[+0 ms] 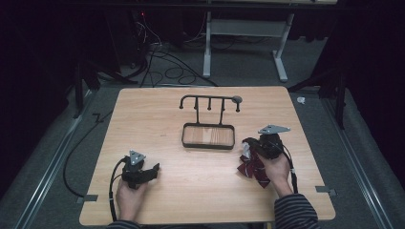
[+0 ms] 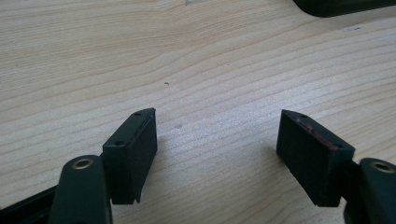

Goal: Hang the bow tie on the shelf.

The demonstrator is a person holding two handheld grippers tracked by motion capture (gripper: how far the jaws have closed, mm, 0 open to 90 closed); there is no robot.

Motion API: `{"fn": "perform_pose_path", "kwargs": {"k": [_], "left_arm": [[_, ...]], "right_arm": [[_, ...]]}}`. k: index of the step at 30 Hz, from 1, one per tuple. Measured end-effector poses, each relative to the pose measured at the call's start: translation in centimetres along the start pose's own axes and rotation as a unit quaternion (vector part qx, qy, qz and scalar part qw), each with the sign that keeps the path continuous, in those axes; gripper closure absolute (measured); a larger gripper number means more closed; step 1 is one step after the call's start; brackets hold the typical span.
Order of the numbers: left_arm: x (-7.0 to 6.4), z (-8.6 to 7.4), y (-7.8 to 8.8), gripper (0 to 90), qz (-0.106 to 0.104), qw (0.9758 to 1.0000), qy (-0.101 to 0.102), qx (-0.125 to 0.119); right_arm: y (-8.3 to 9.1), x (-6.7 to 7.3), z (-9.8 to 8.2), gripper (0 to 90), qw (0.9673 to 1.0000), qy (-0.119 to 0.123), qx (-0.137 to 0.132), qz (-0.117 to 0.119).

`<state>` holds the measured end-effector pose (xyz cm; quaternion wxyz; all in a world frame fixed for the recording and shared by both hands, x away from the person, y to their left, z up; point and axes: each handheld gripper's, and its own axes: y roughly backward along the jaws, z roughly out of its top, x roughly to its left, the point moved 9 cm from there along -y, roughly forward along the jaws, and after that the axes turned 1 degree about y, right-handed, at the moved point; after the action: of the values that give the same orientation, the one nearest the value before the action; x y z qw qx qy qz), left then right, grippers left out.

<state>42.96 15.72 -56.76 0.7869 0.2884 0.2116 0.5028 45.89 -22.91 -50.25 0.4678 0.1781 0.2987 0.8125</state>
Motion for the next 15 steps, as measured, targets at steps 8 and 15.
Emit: {"fn": "perform_pose_path", "kwargs": {"k": [8, 15], "left_arm": [[0.0, 0.0, 0.0, 29.5, 0.0, 1.0, 0.0, 0.0], [0.0, 0.0, 0.0, 29.2, 0.0, 1.0, 0.001, -0.001]], "right_arm": [[2.6, 0.8, 1.8, 90.0, 0.9991, 0.029, -0.029, -0.002], [3.9, 1.4, 3.1, 90.0, 0.9981, 0.041, -0.045, 0.001]]}}
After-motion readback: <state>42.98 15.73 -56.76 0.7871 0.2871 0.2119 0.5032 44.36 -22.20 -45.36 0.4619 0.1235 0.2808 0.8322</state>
